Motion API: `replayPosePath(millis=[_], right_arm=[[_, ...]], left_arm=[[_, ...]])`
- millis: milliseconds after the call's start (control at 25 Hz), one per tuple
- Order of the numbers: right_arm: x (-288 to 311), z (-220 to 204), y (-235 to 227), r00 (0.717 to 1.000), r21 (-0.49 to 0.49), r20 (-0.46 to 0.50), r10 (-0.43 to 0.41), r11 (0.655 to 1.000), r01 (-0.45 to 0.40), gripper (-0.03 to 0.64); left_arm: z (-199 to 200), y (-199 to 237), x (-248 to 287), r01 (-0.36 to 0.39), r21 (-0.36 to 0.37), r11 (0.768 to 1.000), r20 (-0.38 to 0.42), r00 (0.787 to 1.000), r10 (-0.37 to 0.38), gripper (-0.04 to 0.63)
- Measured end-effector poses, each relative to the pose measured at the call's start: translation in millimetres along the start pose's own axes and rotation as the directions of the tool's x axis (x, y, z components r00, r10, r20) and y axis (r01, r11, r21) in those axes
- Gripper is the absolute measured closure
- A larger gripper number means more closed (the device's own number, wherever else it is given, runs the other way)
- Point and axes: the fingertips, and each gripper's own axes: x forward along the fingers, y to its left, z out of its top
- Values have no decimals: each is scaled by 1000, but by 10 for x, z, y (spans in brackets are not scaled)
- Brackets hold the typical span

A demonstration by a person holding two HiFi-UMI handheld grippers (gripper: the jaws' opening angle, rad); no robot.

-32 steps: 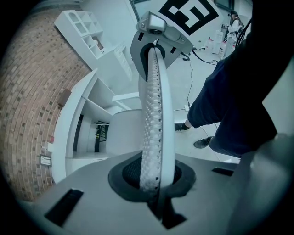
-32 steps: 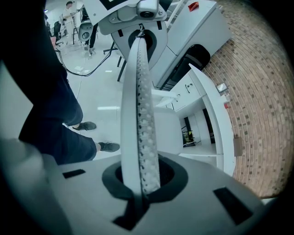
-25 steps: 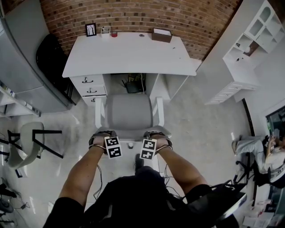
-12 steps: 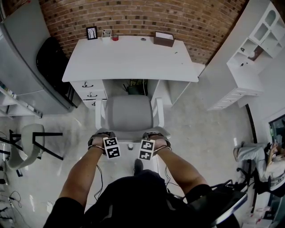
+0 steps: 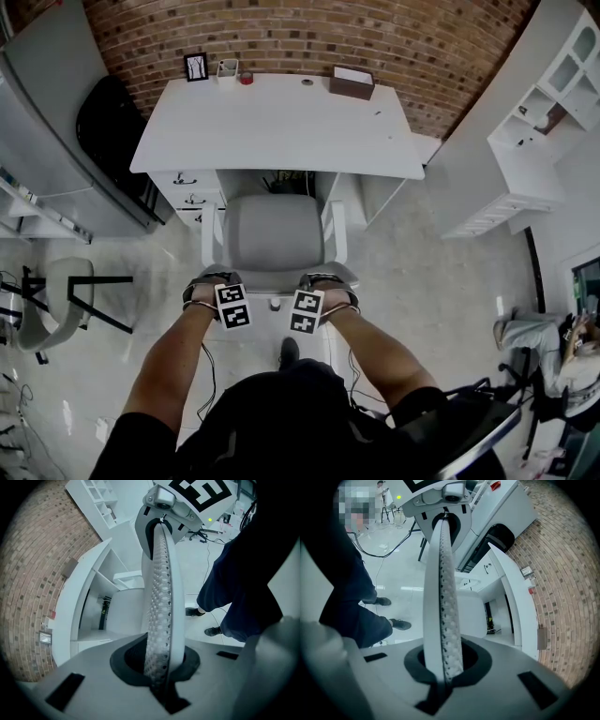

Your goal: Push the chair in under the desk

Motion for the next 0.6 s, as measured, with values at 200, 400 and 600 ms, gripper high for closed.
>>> replayPosePath(millis=[200, 400, 600], right_arm=[[45, -28, -157, 1000, -5, 4, 0, 1000, 0, 597], [98, -68, -276, 1000, -9, 5, 6, 1000, -6, 597], [143, -87, -415, 1000, -16, 10, 4, 1000, -4, 597]], left_arm=[[29, 150, 41, 6, -12, 1000, -14, 1000, -6, 557], [71, 277, 85, -10, -15, 1000, -13, 1000, 10, 557], [93, 410, 110, -18, -23, 1000, -17, 1000, 18, 557]])
